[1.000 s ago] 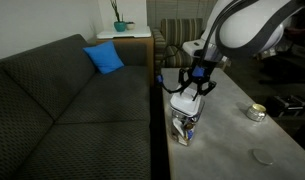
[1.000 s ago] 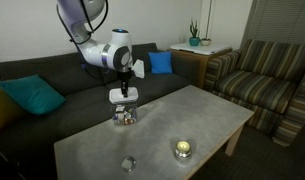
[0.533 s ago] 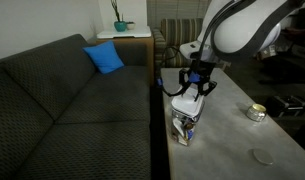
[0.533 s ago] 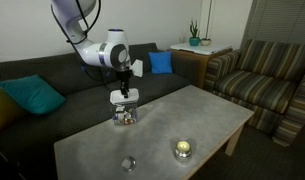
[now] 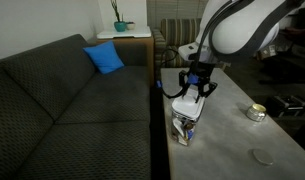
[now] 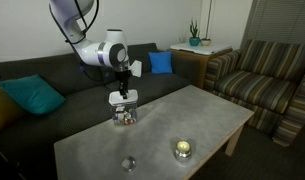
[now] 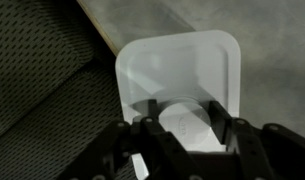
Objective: Place the lid on the container then push the button
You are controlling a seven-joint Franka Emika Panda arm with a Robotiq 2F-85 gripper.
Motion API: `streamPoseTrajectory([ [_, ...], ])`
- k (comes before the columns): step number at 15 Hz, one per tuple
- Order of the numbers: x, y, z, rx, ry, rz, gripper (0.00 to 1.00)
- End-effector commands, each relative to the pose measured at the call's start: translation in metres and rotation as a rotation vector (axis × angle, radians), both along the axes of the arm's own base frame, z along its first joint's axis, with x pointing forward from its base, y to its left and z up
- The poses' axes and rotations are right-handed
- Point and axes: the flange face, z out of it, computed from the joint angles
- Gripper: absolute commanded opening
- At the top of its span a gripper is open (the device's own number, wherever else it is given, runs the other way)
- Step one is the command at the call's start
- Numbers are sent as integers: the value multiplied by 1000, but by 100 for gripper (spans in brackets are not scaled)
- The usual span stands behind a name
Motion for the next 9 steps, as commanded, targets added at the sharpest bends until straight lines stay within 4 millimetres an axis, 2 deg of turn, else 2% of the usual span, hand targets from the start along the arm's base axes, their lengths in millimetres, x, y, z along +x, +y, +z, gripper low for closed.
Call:
streamPoseTrajectory([
  [1, -8, -2, 9, -11, 34, -13, 28],
  [9, -19, -1, 1, -14, 65, -43, 28],
])
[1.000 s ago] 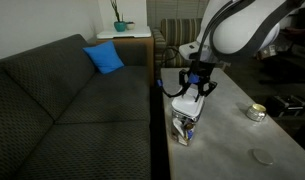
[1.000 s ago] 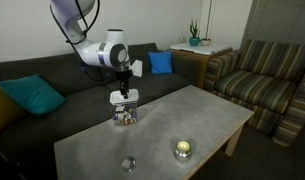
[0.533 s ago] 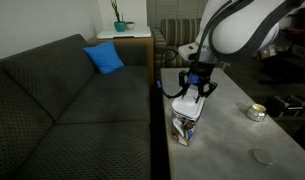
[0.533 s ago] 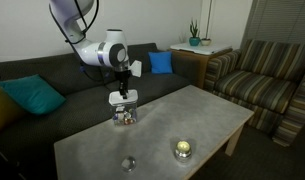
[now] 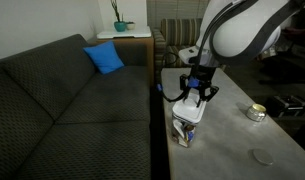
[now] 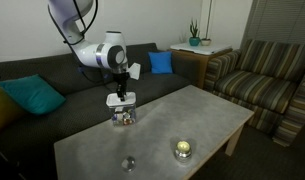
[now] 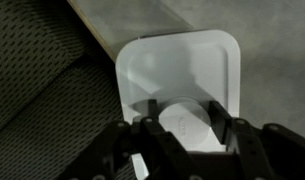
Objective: Place the lid on the container then push the button
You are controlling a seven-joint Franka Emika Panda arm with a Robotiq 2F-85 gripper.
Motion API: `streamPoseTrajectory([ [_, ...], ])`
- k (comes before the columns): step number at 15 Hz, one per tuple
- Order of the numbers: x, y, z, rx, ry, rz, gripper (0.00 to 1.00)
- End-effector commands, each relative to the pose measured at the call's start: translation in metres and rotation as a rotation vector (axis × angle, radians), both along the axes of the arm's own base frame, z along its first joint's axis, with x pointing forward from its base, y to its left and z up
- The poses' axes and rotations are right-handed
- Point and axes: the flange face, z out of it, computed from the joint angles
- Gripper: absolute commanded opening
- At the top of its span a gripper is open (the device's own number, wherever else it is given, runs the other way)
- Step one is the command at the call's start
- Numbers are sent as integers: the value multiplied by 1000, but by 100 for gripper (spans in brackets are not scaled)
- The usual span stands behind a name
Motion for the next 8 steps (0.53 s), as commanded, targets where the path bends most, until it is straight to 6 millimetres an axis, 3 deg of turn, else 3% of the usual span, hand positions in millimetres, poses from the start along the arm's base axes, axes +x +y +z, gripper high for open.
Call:
streamPoseTrajectory([
  [1, -9, -3, 8, -19, 24, -25, 28],
  [5, -6, -14, -1, -54, 20, -59, 28],
  [8, -4, -33, -11, -91, 27, -104, 28],
])
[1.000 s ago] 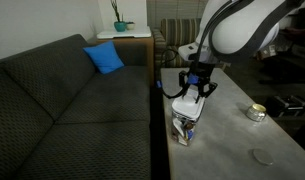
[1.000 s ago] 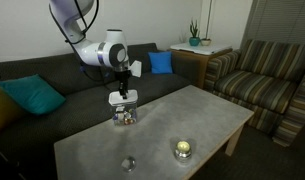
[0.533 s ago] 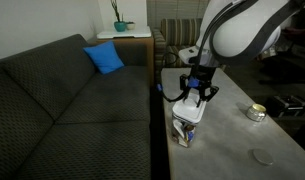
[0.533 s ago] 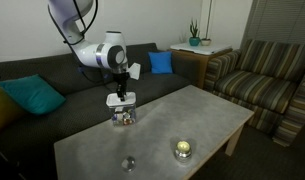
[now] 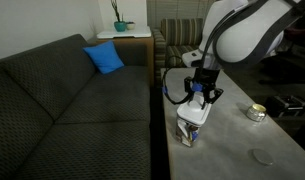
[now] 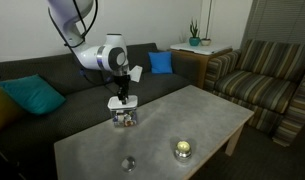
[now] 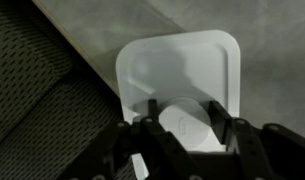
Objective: Place the lid on the container then push the button
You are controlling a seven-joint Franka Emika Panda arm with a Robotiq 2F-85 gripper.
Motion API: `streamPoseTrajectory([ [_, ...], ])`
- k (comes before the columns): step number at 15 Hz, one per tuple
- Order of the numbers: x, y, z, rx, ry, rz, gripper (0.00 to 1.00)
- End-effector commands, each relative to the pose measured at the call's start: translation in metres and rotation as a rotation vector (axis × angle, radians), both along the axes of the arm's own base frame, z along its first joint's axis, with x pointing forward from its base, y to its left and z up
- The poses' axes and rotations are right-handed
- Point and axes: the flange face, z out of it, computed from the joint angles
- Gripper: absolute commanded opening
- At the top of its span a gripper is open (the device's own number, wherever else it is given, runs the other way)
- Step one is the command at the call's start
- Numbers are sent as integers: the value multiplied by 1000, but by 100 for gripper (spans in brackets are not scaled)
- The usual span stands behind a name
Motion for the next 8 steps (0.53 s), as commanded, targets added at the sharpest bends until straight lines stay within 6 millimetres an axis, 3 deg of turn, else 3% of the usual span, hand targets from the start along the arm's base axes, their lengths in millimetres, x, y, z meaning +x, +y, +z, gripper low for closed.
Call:
streamPoseTrajectory([
  [1, -1, -24, -2, -53, 19, -48, 28],
  [6, 3, -35, 2, -73, 13, -42, 28],
  [7, 3, -35, 4, -76, 10, -38, 58],
  [8, 3, -34, 6, -79, 8, -35, 79],
])
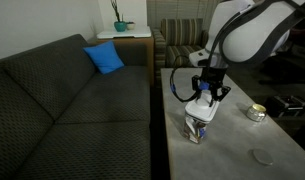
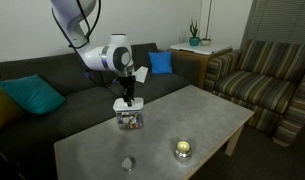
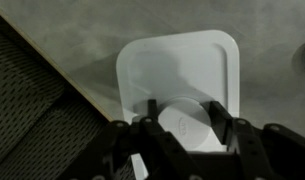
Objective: Place the lid on the container then push the button
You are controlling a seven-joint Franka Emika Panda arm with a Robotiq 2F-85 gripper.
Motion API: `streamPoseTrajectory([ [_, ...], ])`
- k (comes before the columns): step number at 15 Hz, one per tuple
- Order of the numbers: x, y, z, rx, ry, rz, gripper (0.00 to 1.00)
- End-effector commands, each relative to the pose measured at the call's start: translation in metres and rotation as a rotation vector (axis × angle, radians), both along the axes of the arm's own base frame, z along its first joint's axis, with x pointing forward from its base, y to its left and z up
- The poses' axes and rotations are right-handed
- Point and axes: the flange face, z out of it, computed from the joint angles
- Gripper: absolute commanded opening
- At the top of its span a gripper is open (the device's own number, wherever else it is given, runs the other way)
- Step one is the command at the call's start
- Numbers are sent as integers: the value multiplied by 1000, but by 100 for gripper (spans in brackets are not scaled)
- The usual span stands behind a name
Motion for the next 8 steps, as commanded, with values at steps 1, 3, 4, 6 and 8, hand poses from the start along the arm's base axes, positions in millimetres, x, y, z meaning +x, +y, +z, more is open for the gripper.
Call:
streamPoseTrajectory([
  [1, -6, -4, 10, -35, 7, 12, 82],
  [3, -8, -3, 16, -48, 1, 17, 89],
  [4, -9, -2, 20, -58, -5, 18, 97],
  [6, -9, -2, 28, -76, -15, 20, 100],
  [8, -10, 1, 37, -87, -27, 23, 100],
])
